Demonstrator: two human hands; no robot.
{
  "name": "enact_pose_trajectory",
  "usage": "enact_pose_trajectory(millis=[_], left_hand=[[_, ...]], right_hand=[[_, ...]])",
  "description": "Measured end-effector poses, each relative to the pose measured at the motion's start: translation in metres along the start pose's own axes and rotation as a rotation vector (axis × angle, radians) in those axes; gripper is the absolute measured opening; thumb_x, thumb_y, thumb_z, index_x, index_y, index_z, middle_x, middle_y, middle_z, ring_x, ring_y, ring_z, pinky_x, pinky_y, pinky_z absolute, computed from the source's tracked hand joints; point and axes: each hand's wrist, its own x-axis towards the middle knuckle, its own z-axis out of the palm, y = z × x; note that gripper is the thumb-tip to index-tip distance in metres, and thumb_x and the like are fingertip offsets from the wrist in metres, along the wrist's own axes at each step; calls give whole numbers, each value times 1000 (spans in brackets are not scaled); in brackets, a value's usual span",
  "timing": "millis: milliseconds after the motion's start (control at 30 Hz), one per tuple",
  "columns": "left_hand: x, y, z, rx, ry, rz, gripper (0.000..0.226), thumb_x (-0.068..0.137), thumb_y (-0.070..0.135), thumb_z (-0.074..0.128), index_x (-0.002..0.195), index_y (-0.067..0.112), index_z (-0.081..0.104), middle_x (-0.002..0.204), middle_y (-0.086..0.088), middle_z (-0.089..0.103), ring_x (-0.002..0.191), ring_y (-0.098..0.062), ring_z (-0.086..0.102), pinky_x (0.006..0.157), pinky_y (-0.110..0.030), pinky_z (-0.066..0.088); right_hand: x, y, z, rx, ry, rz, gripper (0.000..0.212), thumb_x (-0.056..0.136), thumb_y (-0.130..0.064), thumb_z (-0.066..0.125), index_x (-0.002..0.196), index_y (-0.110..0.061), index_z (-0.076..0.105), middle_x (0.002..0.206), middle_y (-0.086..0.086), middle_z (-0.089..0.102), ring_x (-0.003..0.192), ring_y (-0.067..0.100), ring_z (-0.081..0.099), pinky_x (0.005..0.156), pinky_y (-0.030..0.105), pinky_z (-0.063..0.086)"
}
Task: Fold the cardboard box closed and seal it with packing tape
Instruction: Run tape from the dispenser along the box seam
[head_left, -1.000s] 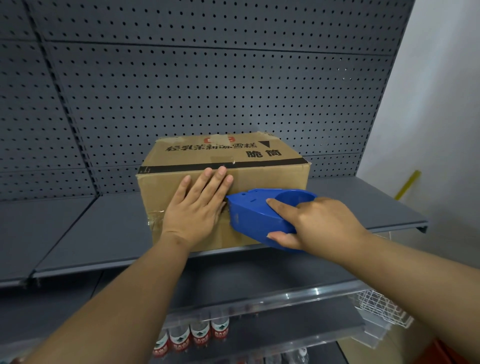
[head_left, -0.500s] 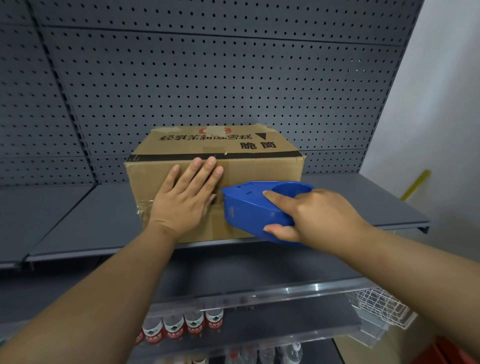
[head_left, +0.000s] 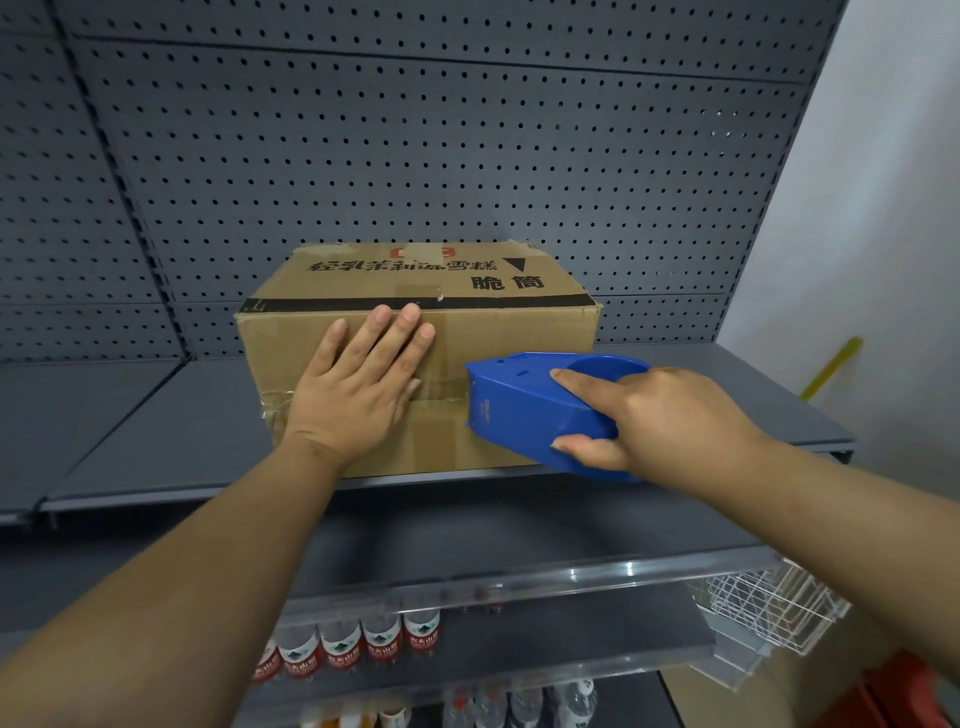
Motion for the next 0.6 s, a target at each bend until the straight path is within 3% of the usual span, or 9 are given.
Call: enact_pose_trajectory(millis=[100,167,233,300,433,600], left_hand=[[0,-1,0,9,-3,-1,56,98,35,31,149,17,16,158,0,-5,145,-18,-5,116,-38,1],[1,-1,0,17,-2,3,56,98,35,31,149,17,16,158,0,-5,145,-18,-5,116,-38,0],[1,-1,1,30,-11,5,56,98,35,31,149,17,16,158,-1,-6,145,-18,-6,116,-38,-1],[-1,-1,1,39,-18,6,56,98,36,31,149,17,17,158,-1,-6,145,-18,-7,116,-38,-3],[1,-1,2,36,-9,0,57,97,35,37,148,16,21,159,-1,-2,145,-18,-3,117,-39,-2],[2,3,-4,5,-16,-22,58,96,34,39,148,16,21,159,-1,0,146,-17,0,117,-39,1]], right_hand=[[-4,10,3,-19,44,14,66,84,-64,39,142,-33,34,88,4,68,82,28,63,61,27,36],[-11,25,8,-88,138,-23,62,78,-62,44,125,-25,60,59,4,63,53,28,60,46,27,42],[-21,40,13,-111,193,-39,60,72,-61,53,107,-17,71,41,2,54,34,26,52,35,25,42],[-29,50,18,-91,192,-26,58,66,-58,65,104,-14,72,39,3,52,32,26,50,33,27,42],[-33,54,20,-89,183,-2,60,70,-60,53,104,-14,72,39,2,53,32,25,50,35,24,40],[-32,50,21,-117,176,33,58,65,-59,65,101,-14,73,38,1,52,29,23,48,38,18,26]])
